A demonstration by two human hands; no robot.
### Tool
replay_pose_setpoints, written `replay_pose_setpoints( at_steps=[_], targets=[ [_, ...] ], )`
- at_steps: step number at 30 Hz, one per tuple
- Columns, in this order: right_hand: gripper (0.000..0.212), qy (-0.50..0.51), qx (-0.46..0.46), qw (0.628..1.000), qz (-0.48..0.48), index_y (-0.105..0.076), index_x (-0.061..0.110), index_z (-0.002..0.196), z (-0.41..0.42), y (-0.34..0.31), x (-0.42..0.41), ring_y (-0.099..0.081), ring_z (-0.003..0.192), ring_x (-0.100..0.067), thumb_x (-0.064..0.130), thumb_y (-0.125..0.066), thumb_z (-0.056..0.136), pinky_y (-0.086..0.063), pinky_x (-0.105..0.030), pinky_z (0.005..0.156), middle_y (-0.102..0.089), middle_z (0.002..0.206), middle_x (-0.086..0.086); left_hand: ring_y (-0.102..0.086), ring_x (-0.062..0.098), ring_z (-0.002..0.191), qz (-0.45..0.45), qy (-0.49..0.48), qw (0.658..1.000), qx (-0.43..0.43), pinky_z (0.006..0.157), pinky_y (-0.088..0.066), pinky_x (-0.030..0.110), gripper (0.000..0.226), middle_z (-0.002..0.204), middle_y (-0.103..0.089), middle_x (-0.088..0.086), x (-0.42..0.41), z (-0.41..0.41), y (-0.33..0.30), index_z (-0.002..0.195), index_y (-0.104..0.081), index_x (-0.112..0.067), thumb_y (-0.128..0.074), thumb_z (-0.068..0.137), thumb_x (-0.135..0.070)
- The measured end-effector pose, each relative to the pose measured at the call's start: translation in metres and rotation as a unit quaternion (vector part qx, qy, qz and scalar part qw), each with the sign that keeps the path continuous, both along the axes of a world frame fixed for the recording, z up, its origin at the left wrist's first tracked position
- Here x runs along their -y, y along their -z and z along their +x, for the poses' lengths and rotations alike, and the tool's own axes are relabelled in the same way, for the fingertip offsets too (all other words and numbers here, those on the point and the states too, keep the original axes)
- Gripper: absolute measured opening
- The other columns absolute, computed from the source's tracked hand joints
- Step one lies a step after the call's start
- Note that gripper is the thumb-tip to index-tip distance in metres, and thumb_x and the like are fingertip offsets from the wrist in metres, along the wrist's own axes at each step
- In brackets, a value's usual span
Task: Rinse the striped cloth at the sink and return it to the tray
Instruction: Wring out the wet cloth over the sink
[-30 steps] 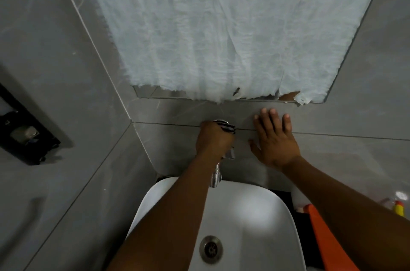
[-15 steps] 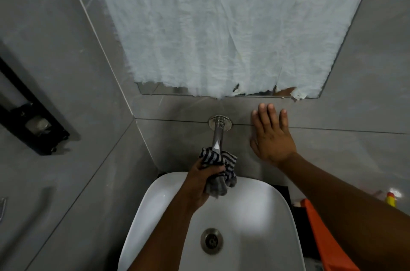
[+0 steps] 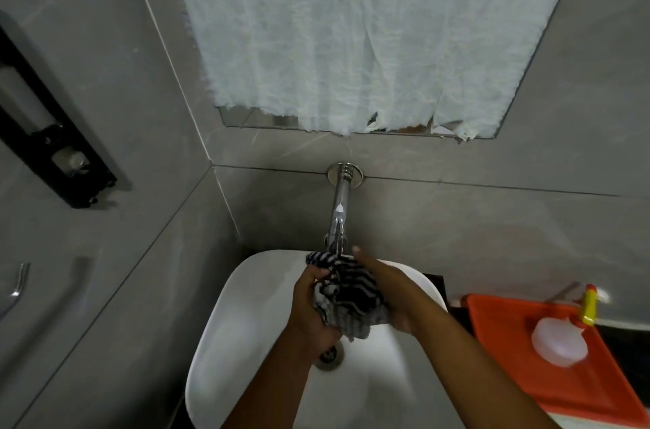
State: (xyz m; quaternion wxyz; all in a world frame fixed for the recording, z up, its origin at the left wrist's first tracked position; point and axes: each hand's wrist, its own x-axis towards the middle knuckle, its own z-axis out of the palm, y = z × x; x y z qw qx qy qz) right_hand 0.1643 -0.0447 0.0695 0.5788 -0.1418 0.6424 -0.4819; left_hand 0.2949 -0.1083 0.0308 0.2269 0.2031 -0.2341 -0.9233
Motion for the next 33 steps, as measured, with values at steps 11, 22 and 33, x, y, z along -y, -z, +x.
replay_pose_setpoints(
  at_steps=[11, 22, 33],
  targets=[
    [0.018, 0.176, -0.079, 0.981, -0.037, -0.075, 0.004, 0.103, -0.065, 0.039, -0.090, -0.077, 0.068, -0.019, 0.000, -0.070, 0.086, -0.060, -0.027, 0.056, -0.081, 0.079, -0.005, -0.071, 0.031, 0.100, -0.212, 0.099, 0.907, 0.350, 0.078, -0.061, 0.043, 0.044, 0.112, -0.075, 0.015, -0.022, -0.058, 0.011, 0.114, -0.066, -0.008, -0.080, 0.076, -0.025],
    [0.034, 0.451, 0.069, 0.886, 0.078, -0.061, -0.007, 0.125, -0.156, 0.131, -0.209, -0.065, 0.112, -0.048, -0.005, -0.057, 0.092, -0.050, -0.062, 0.100, -0.067, 0.120, -0.030, -0.067, 0.032, 0.090, -0.664, 0.328, 0.568, 0.360, 0.070, -0.049, 0.034, 0.013, 0.092, -0.068, 0.022, -0.109, -0.297, 0.069, 0.089, -0.067, -0.002, -0.064, 0.078, -0.009],
    [0.025, 0.293, -0.017, 0.934, 0.204, -0.058, -0.004, 0.118, -0.239, 0.236, -0.219, -0.064, 0.077, -0.023, 0.007, -0.057, 0.095, -0.059, -0.036, 0.075, -0.068, 0.100, -0.017, -0.050, 0.036, 0.129, -0.713, 0.434, 0.383, 0.396, 0.111, -0.040, 0.051, 0.045, 0.145, -0.052, 0.016, -0.141, -0.384, 0.203, 0.135, -0.054, -0.011, -0.049, 0.094, -0.031]
  ],
)
